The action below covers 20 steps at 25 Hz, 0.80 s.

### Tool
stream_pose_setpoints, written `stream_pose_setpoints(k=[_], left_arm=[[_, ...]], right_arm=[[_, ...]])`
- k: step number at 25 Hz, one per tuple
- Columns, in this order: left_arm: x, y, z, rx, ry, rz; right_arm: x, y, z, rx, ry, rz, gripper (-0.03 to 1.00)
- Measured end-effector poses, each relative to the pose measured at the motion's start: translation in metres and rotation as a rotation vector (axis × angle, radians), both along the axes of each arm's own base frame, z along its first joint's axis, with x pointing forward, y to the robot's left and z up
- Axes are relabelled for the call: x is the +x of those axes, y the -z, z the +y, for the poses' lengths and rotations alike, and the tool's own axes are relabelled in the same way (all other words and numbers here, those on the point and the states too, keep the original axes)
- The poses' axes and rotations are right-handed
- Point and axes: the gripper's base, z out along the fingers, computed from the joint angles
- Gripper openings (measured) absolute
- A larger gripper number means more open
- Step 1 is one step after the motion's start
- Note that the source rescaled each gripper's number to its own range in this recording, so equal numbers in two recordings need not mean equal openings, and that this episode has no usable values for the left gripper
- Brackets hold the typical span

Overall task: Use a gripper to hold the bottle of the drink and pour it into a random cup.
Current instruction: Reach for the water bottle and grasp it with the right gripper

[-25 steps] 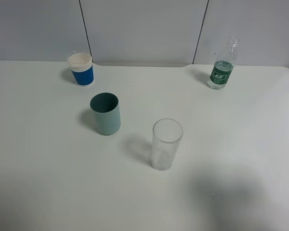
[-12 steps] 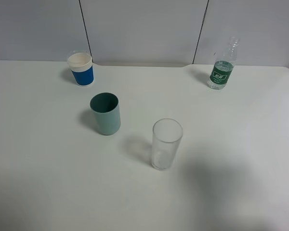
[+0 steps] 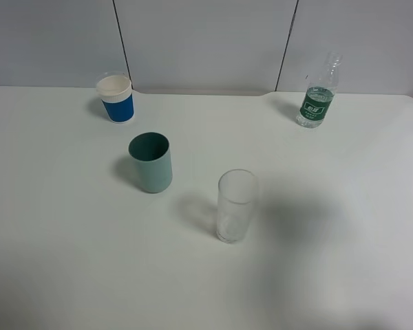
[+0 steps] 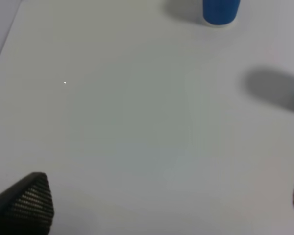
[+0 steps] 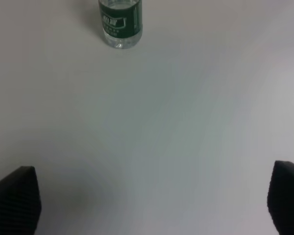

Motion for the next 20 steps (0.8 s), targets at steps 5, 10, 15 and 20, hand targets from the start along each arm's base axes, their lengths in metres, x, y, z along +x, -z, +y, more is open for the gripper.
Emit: stream_pose_setpoints(k=[5, 10, 15, 20], left_arm=[[0.000, 0.000, 0.000, 0.000, 0.000, 0.000], [0.000, 0.000, 0.000, 0.000, 0.000, 0.000], [0.000, 0.000, 0.000, 0.000, 0.000, 0.000], [0.000, 0.000, 0.000, 0.000, 0.000, 0.000]], right_arm=[[0.024, 0.005, 0.002, -0.008, -0.010, 0.010, 0.88], [0.046, 0.016, 0.003, -0.019, -0.018, 0.054, 0.88], [0.069, 0.029, 0.005, -0.037, -0.029, 0.085, 0.88], [0.090, 0.045, 0.006, -0.056, -0.044, 0.115, 0.88]])
